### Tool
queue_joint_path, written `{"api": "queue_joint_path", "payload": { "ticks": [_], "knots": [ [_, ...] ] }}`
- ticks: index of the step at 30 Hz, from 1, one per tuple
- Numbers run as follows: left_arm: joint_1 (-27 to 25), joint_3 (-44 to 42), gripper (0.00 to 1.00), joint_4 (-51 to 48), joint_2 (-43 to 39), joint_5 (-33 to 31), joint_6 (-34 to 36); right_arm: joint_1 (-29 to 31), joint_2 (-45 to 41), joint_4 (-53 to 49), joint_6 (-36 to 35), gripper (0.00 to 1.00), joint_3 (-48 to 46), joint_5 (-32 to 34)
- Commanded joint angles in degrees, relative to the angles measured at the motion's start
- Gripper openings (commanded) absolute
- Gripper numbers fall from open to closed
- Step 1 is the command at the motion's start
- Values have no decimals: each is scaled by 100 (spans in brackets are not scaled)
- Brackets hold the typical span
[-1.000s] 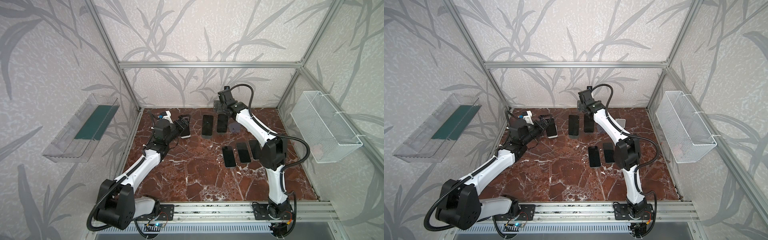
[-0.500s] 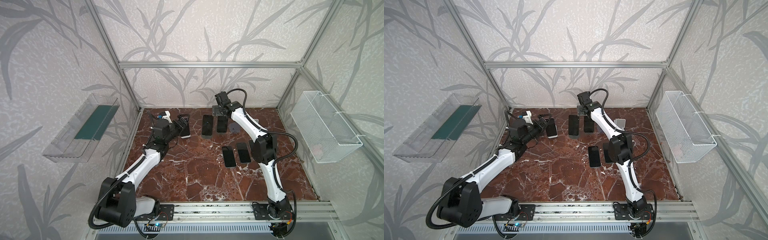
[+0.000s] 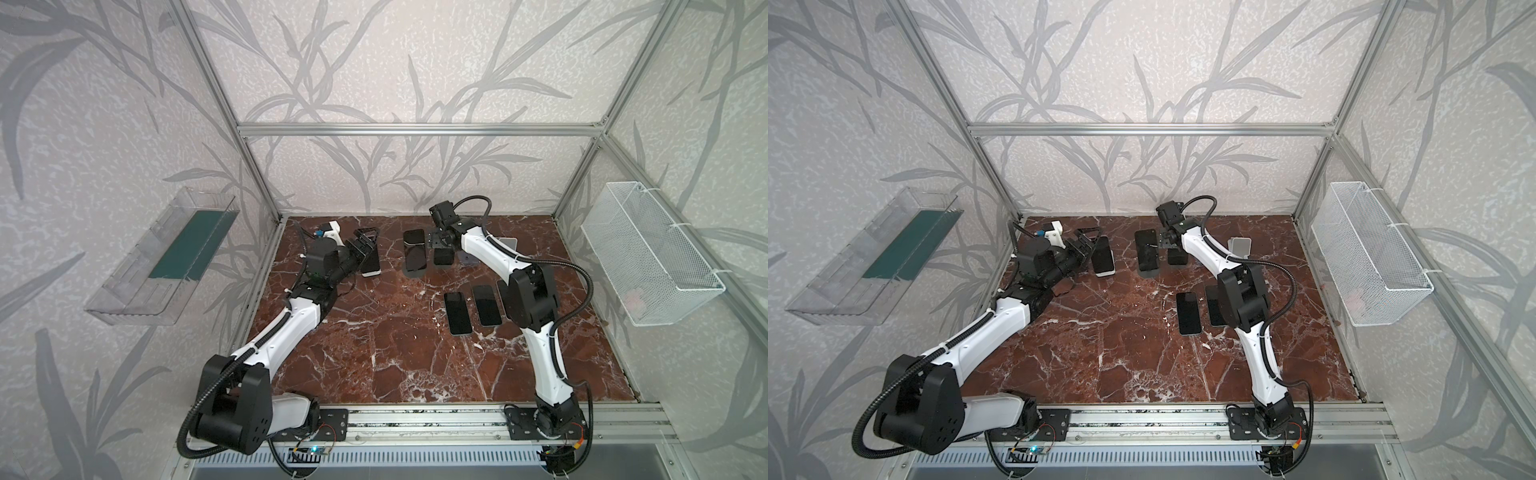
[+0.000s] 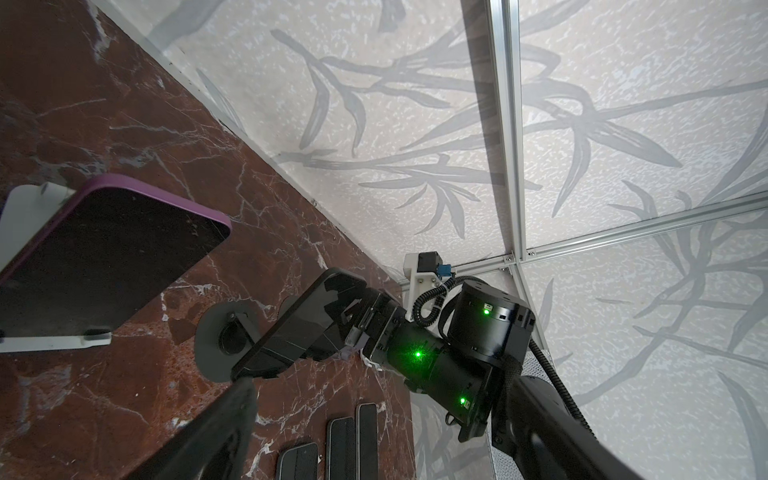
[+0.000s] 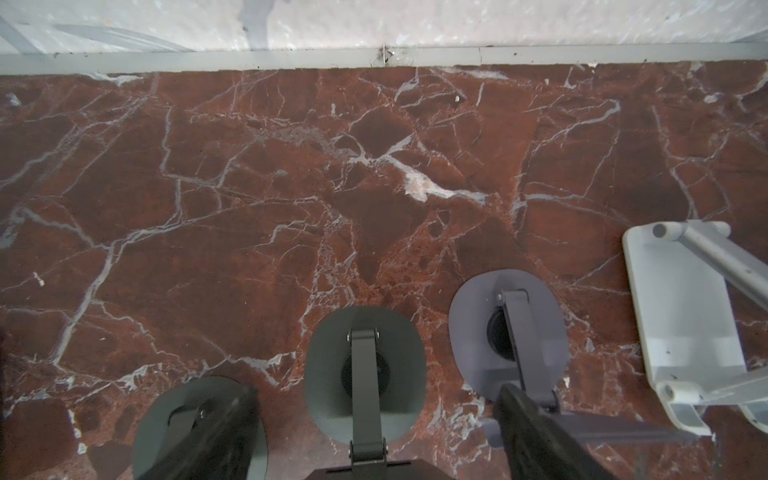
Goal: Remove the phone from the phone stand
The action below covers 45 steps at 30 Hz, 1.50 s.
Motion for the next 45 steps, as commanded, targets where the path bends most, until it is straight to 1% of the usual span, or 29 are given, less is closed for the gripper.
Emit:
{"api": "queue_joint_path", "payload": {
  "ticks": [1,7,14,21,26,30,35,40,43,45],
  "knots": [
    [38,-6,94,221,1,87,-65,-33,-433,409,191,86,-104,11],
    [49,3,94,237,36,126,-93,-40,-549,706,224,76,-433,-12],
    [49,4,94,276,34,144,-104,-41,-712,855,38,70,-581,35],
    [57,16,94,313,81,211,-116,-38,-1193,1006,-215,68,-796,13],
    [48,46,94,369,132,300,-146,-35,-1669,1120,-325,68,-1048,-132],
    [5,48,94,410,113,328,-146,-33,-2243,1408,-410,67,-1644,-268],
    [-57,91,93,240,106,265,-37,95,-3261,2000,-410,67,-2976,-403],
    [-113,95,93,-23,54,73,141,492,-4338,2516,-301,66,-4416,-260],
    [-112,132,93,-100,12,40,206,842,-4775,2811,-141,66,-5142,-189],
    [-111,155,93,-201,-10,-13,299,1092,-4902,2835,-29,65,-5441,-147]
  ]
}}
